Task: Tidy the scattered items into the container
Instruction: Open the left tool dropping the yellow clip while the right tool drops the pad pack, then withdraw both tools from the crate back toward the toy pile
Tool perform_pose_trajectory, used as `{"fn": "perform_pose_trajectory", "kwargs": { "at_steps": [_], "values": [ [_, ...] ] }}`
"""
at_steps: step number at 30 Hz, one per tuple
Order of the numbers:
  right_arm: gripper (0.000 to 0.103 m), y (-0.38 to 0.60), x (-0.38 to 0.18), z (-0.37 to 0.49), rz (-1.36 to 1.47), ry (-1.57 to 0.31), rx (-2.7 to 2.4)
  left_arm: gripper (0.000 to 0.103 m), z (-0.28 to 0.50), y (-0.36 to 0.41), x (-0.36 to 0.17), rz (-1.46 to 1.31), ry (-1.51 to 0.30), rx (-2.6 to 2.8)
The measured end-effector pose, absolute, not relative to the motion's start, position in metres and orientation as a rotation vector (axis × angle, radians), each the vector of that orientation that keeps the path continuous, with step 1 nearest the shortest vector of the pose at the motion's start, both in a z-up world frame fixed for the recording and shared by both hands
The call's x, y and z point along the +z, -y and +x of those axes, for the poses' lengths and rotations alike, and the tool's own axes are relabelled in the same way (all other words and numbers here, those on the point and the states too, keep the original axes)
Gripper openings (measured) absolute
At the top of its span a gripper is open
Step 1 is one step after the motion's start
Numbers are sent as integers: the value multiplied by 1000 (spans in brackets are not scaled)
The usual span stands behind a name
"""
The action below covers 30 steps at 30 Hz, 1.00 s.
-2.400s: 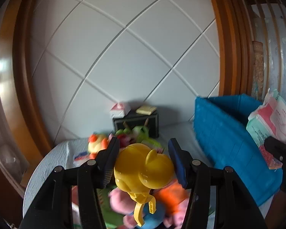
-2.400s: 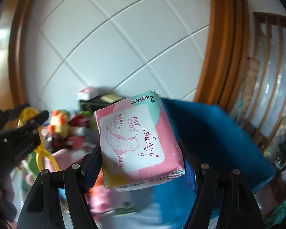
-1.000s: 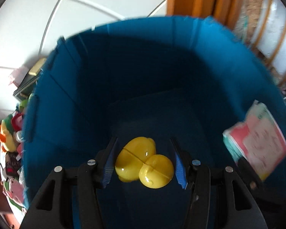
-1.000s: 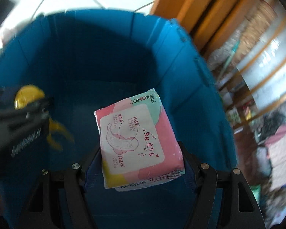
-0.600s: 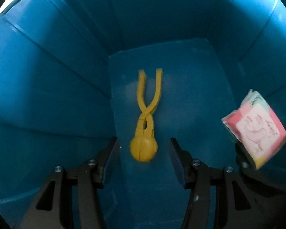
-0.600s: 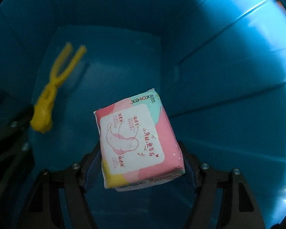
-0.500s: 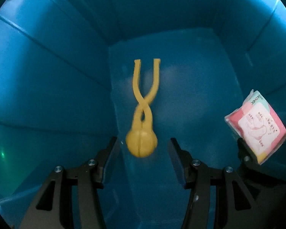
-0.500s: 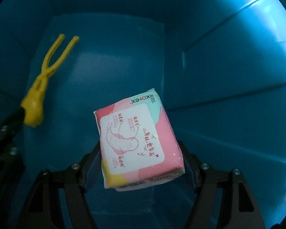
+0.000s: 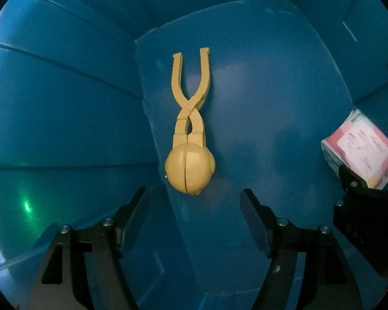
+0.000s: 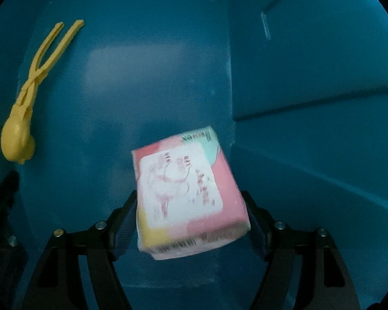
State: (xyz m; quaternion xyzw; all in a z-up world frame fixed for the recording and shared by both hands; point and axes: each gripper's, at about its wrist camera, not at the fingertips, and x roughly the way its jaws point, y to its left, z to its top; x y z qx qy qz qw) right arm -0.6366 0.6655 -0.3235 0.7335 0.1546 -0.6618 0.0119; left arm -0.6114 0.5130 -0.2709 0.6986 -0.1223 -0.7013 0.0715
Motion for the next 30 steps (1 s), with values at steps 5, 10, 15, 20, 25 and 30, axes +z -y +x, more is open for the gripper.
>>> {"fn": "perform_pose_trajectory", "kwargs": {
  "at_steps": [5,10,15,20,25,30],
  "values": [
    [83,-665,-323,-639,2276,-454,-2051,71,-610,-513,-271,2105,392,-2093],
    [84,-663,-322,-643,2267,-499,-2038,71,-614,-514,-273,2116,409,-2095],
    [86,-651,-294,-642,2213,-525,-2131,71,-616,-507,-258,2092,361,-2120],
    [87,-642,-242,-628,2072,-604,-2195,71,-608,-500,-209,2013,240,-2216],
    [87,-627,-176,-604,1790,-782,-2325,71,-577,-495,-141,1922,87,-2370],
    [88,-641,-86,-560,1525,-707,-2483,71,-520,-495,-62,1706,84,-2599]
  ]
}}
